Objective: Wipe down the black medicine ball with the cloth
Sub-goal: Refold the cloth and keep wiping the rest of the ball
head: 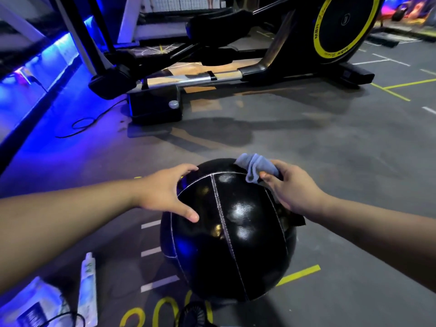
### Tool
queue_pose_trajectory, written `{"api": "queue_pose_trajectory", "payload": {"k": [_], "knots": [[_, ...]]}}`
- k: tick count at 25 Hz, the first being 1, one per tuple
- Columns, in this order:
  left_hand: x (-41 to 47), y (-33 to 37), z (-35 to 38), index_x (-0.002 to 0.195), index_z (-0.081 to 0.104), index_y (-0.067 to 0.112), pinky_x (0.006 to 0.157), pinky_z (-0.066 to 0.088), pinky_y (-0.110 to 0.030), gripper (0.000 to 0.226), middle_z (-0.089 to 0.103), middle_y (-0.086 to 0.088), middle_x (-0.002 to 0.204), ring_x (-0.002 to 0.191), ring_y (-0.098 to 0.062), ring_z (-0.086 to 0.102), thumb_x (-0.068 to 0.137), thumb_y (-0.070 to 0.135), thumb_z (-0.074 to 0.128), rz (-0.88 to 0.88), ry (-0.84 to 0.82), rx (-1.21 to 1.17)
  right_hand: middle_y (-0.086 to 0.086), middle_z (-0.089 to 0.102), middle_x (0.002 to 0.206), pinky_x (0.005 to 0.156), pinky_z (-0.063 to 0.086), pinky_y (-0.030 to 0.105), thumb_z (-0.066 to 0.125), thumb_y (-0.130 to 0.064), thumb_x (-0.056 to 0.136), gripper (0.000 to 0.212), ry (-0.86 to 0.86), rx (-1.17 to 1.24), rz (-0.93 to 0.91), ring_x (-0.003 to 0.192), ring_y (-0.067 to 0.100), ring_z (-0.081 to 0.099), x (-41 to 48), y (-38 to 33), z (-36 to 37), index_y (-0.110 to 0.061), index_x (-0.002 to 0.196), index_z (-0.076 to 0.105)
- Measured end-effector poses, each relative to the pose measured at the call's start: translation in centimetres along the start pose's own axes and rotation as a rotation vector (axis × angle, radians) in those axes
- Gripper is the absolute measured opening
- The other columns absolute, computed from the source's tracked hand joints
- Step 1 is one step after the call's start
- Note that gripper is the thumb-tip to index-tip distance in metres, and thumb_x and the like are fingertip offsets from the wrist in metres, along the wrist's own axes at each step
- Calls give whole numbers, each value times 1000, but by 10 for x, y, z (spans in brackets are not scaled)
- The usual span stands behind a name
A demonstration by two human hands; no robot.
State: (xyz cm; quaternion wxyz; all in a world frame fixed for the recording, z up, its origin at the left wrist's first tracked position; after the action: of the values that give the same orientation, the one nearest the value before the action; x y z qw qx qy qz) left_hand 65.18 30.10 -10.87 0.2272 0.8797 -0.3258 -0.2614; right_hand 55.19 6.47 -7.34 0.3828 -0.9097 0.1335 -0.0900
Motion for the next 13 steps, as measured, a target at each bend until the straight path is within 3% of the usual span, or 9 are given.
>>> {"api": "queue_pose_trajectory", "payload": {"k": [3,5,8,10,13], "knots": [[8,23,3,143,24,33,114,36,-34,137,43,10,149,135,-4,42,28,72,86,42,53,-34,-12,64,84,80,49,33,58,-27,92,12,-21,-141,-238,85,19,64,9,-46,13,-23,101,64],[12,33,8,142,23,34,114,36,-34,137,42,9,151,137,-4,40,27,74,86,65,82,-32,-15,61,85,83,49,34,58,-26,91,9,-129,-197,-335,90,21,64,23,-65,29,-23,99,62],[17,38,13,146,20,32,117,31,-31,138,31,6,157,142,-2,30,31,64,91,82,46,-73,-1,67,105,79,41,27,54,-35,94,22,-243,-394,-169,104,26,61,56,-51,32,-25,112,60],[15,41,19,149,18,27,119,27,-27,135,25,5,160,143,1,25,41,50,95,94,13,-104,1,66,109,82,39,26,53,-37,95,25,-290,-372,-39,108,25,59,65,-30,26,-25,116,60],[17,48,19,151,15,29,117,28,-24,129,29,10,158,142,-1,29,49,55,90,121,39,0,-4,66,104,84,42,27,59,-33,91,24,-248,-331,-143,107,23,61,48,-34,13,-25,113,63]]}}
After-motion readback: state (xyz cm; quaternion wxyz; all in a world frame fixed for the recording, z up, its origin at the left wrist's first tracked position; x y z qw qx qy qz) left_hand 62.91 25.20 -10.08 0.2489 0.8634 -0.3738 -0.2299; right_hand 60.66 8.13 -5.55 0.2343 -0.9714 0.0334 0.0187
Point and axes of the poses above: each hand's wrist, its own x-axis towards the middle knuckle, its own z-axis out of the palm, y = z × x, the point moved 10 cm from there along x, towards the middle knuckle
